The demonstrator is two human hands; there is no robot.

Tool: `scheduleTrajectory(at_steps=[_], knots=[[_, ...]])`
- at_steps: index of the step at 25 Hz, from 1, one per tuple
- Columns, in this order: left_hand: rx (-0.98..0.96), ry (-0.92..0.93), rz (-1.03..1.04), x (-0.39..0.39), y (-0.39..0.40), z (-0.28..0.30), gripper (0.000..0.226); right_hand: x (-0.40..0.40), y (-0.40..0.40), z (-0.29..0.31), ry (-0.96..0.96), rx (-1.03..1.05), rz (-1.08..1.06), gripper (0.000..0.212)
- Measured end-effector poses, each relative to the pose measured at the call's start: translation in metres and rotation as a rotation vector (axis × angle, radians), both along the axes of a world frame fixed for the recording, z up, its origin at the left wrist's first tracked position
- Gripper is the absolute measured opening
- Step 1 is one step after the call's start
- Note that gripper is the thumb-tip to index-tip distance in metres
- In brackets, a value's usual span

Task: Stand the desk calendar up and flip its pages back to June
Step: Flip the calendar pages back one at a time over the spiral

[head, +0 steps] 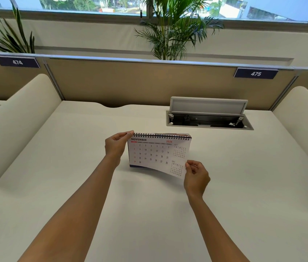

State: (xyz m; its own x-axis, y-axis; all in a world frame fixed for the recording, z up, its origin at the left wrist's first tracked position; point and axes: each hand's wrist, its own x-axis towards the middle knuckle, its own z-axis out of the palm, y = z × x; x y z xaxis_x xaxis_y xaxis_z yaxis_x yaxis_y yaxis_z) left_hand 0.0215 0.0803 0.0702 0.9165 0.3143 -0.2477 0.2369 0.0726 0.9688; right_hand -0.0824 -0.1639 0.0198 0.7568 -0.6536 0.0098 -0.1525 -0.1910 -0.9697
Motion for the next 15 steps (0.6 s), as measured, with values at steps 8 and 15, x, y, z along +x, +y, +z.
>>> scheduleTrajectory(at_steps=[8, 15], knots=[[0.007, -0.007, 0.005, -0.0004, -0.0003, -0.0002, 0.017, 0.0047, 0.0061, 0.0038, 0.058, 0.026, -0.027, 0.022], [-0.002, -0.008, 0.000, -0.0004, 0.0000, -0.0009, 0.019, 0.0053, 0.0060, 0.0019, 0.033, 0.009, -0.028, 0.013]])
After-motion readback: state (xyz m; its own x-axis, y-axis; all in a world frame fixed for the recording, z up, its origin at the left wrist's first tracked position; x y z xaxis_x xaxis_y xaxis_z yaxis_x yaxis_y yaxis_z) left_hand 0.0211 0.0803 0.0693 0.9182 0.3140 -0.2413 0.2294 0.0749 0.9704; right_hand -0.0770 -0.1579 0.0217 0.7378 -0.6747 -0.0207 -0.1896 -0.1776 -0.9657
